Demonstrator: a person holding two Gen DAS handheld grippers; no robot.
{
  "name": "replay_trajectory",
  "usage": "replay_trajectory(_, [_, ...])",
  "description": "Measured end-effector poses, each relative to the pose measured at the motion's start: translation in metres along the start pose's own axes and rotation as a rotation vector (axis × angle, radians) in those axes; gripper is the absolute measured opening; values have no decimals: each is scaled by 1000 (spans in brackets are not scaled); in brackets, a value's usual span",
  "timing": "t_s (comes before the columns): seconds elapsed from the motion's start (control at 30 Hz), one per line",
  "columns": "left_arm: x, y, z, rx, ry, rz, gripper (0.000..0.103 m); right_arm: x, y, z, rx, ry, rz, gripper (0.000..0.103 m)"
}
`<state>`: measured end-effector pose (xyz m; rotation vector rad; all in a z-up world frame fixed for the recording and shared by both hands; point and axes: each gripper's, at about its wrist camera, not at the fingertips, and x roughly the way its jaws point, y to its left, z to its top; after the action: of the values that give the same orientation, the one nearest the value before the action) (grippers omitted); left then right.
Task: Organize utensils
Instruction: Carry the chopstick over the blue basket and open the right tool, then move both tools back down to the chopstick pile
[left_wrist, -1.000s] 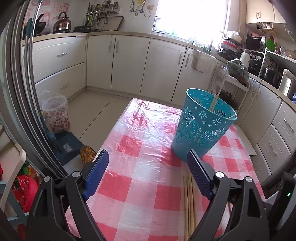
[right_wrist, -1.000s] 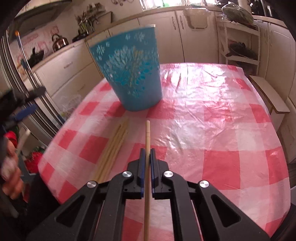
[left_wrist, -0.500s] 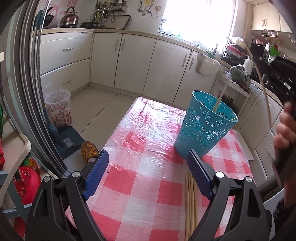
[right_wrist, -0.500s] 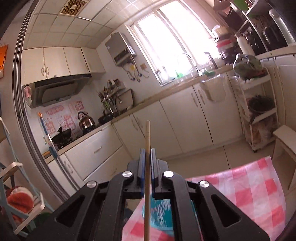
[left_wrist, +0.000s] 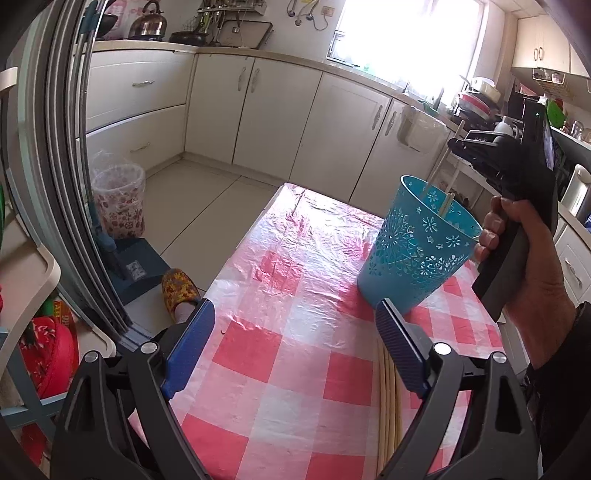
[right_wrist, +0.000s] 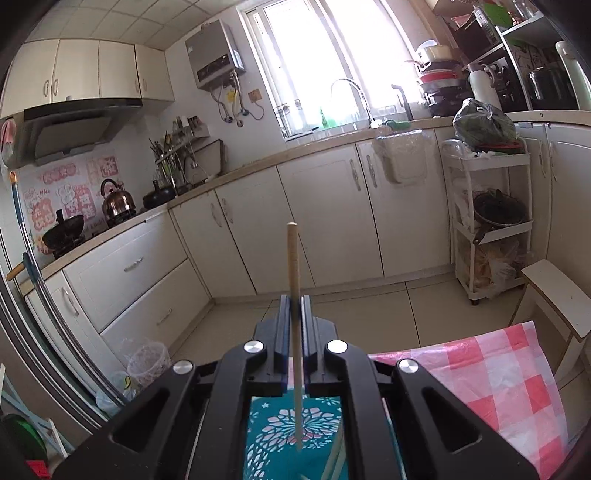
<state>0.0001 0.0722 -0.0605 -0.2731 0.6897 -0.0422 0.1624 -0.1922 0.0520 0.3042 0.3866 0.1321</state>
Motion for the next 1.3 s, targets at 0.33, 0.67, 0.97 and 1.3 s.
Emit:
replay_trajectory(0.33, [-10,-10,0,31,-20,14,85,-29,10,4,-61,-21,41,21])
replay_trajectory(0.67, [-23,-16,-3,72,-53,42,87,-116,15,-21,-98,-71,59,28])
replay_trajectory(0.97, [-22,-15,-12,82,-20,51,88,-106,-2,-153,-57,344,-6,20])
replay_trajectory(1.3, [-21,-7,-21,79,18,69,89,-59,1,-202,-70,500,-60,16])
